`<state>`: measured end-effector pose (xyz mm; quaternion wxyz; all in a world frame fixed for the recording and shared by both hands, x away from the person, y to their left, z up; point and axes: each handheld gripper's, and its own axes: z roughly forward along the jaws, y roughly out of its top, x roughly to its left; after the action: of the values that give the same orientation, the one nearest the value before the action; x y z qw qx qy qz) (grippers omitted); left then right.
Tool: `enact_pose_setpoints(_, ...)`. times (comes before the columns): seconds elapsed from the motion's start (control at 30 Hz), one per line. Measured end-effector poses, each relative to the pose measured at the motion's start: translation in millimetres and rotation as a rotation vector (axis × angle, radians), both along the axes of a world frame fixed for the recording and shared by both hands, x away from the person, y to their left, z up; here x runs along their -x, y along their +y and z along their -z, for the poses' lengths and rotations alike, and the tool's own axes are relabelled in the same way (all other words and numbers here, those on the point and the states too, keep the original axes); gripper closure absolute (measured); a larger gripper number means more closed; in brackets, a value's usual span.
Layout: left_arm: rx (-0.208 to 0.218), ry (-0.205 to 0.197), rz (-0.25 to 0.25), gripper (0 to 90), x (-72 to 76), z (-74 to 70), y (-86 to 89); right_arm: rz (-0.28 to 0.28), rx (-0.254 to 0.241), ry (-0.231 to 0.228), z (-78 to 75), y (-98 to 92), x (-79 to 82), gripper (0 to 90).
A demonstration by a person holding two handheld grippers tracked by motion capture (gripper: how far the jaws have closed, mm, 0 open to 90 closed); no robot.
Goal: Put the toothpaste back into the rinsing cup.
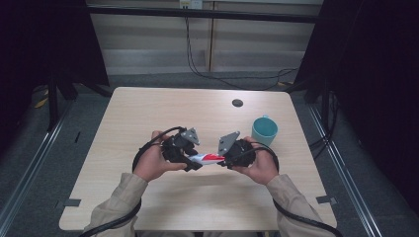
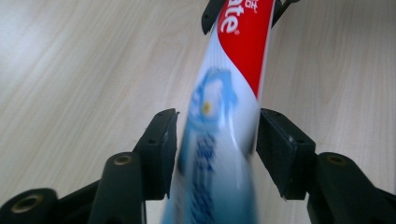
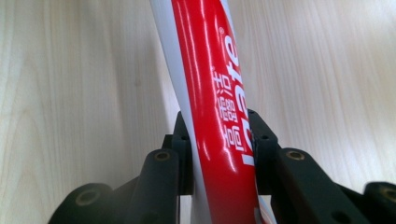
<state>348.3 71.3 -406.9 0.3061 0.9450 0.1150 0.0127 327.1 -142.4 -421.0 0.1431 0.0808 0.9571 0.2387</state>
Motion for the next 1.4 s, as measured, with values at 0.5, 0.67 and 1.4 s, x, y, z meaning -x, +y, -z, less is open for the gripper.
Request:
enact_pose_setpoints(0.5,0.005,-0.074,0.013,49.3,2.7,5.1,11.1,0.022,-0.027,0.022,-2.7,-11.0,-1.8,70.3)
enact_pose_setpoints(0.67,-0.016,-0.108,0.028,51.2,3.6,4.7,11.0,0.020,-0.024,0.031,-3.4,-7.6,-3.1,70.3)
enact_pose_setpoints(1.4,-0.068,-0.138,0.011,73.4,14.4,-5.9,8.1,-0.012,-0.084,0.087,-0.6,-11.4,-7.2,58.4)
